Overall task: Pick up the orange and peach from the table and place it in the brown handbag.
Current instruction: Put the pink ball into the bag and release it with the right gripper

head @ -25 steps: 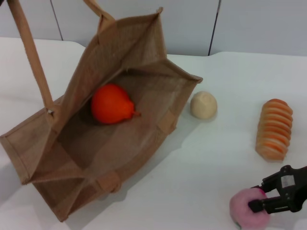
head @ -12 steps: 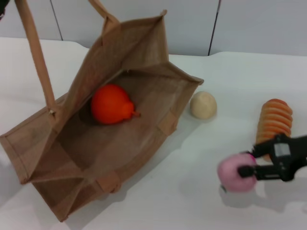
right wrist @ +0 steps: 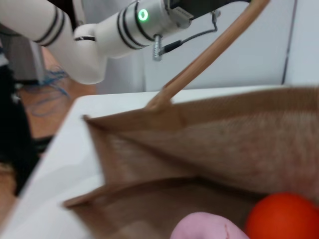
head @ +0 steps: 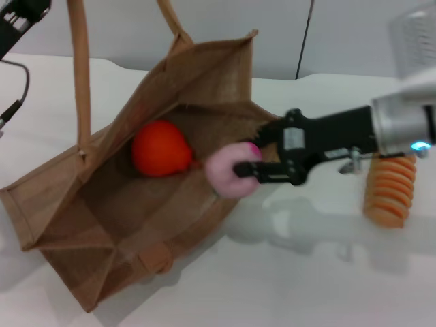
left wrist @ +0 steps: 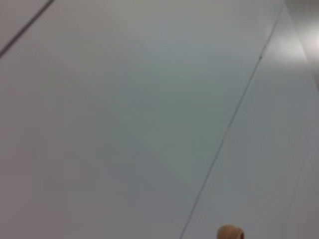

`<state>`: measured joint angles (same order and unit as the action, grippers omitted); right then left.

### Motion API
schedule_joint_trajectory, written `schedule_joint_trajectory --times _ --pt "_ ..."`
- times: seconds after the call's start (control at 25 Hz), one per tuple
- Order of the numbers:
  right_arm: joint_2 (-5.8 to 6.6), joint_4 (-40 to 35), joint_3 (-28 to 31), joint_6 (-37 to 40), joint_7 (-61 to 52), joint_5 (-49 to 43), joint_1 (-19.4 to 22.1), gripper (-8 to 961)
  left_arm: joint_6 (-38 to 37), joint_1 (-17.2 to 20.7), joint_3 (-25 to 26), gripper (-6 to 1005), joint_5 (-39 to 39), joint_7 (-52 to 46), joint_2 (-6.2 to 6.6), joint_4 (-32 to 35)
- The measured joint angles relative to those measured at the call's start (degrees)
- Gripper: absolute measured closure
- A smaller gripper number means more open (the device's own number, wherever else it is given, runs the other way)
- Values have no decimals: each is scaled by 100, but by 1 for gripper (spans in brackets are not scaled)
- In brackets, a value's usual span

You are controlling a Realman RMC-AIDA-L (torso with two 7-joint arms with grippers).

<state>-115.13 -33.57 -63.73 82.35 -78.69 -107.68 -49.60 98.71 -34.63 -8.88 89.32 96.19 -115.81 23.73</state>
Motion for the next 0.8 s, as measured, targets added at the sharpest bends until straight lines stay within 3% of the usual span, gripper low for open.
schedule_joint_trajectory --times 0.28,0.44,0.8 --pt "-97 601 -674 -1463 12 350 -677 567 26 -242 0 877 -105 -25 -9 0" --pt "-130 660 -1302 -2261 15 868 -810 567 53 -268 1 877 -107 -74 -17 0" --pt "-153 246 -4115 -4368 39 2592 -864 571 76 -324 0 877 -108 -147 -21 0"
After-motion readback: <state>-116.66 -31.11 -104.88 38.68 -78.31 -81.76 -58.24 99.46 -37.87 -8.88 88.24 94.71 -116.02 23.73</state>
